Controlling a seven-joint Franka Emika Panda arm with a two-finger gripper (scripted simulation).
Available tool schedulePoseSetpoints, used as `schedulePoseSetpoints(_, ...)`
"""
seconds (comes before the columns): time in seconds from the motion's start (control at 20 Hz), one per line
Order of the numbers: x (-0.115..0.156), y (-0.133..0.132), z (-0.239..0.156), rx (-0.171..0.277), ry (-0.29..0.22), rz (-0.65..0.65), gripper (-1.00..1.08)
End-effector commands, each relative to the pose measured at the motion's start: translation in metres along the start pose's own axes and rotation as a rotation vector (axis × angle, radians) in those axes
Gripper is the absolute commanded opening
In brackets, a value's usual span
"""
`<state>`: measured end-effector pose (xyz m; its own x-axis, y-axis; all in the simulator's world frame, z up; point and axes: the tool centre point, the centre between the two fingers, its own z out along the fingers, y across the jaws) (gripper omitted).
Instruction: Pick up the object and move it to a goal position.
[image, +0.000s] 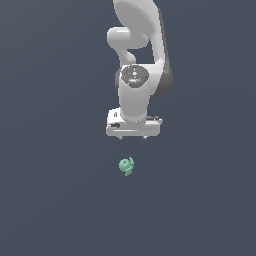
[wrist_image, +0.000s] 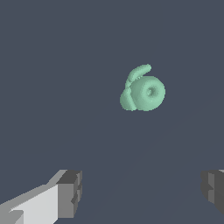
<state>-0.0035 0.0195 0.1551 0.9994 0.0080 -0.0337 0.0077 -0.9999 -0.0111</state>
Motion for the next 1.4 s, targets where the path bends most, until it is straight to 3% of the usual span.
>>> schedulePoseSetpoints(0.0, 0.006, 0.002, 0.004, 0.000, 0.002, 0.027, 1.00)
schedulePoseSetpoints(0.75, 0.066, 0.026, 0.049, -0.003, 0.030, 0.302, 1.00)
schedulePoseSetpoints(1.35, 0.074, 0.029, 0.061, -0.005, 0.034, 0.345, 1.00)
